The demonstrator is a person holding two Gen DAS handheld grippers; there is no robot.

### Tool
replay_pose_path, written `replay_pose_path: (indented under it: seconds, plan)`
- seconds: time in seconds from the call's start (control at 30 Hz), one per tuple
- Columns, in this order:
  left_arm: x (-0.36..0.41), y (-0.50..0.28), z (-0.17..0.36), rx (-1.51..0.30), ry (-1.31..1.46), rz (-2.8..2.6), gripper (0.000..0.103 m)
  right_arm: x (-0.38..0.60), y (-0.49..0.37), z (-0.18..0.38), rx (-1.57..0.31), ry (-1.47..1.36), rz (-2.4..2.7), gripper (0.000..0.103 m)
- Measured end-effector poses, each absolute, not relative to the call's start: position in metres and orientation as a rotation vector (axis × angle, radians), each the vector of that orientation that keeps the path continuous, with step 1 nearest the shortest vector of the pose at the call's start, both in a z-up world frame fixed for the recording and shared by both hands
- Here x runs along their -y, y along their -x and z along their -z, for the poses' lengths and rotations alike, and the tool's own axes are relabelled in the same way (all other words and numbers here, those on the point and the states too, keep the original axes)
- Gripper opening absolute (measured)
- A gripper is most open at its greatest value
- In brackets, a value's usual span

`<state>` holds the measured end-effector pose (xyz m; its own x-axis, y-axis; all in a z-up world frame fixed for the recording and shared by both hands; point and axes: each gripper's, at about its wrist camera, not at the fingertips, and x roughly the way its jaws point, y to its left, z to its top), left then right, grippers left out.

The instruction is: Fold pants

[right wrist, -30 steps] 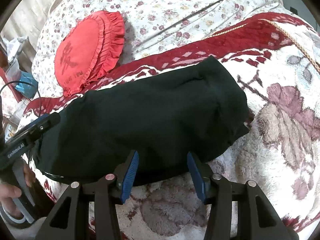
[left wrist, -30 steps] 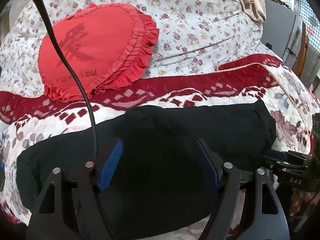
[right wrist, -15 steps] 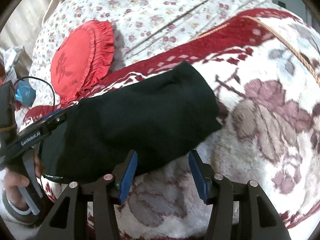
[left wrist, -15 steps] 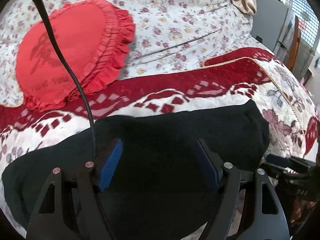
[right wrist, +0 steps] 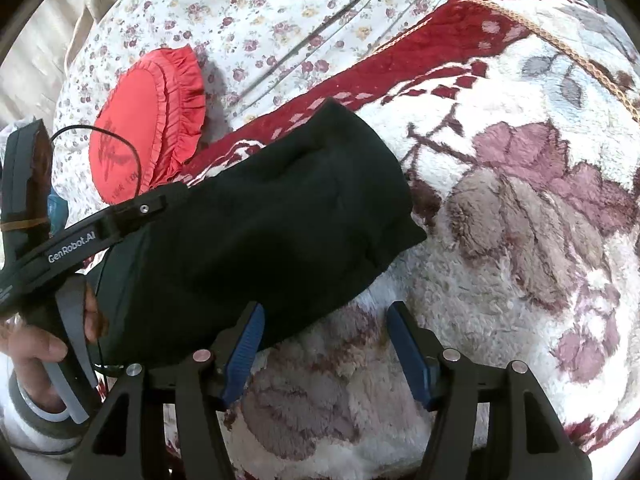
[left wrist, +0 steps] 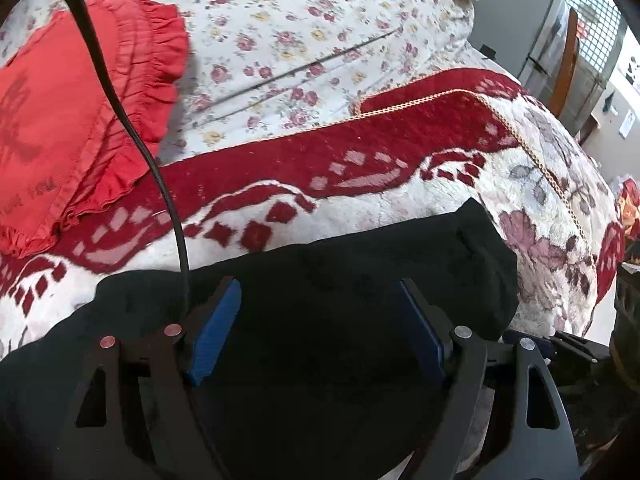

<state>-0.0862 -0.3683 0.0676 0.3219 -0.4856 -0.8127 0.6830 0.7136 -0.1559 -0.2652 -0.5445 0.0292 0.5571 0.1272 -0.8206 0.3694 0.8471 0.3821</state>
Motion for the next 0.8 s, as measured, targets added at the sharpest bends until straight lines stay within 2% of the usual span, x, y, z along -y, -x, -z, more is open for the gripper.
replay_pose_path:
  seconds: [0.8]
  plan:
    - [0.432, 0.07, -0.061, -1.025, -0.286, 0.97, 0.079, 0.557, 0.255, -0.021, -0.897, -0.645, 0.17, 0.069]
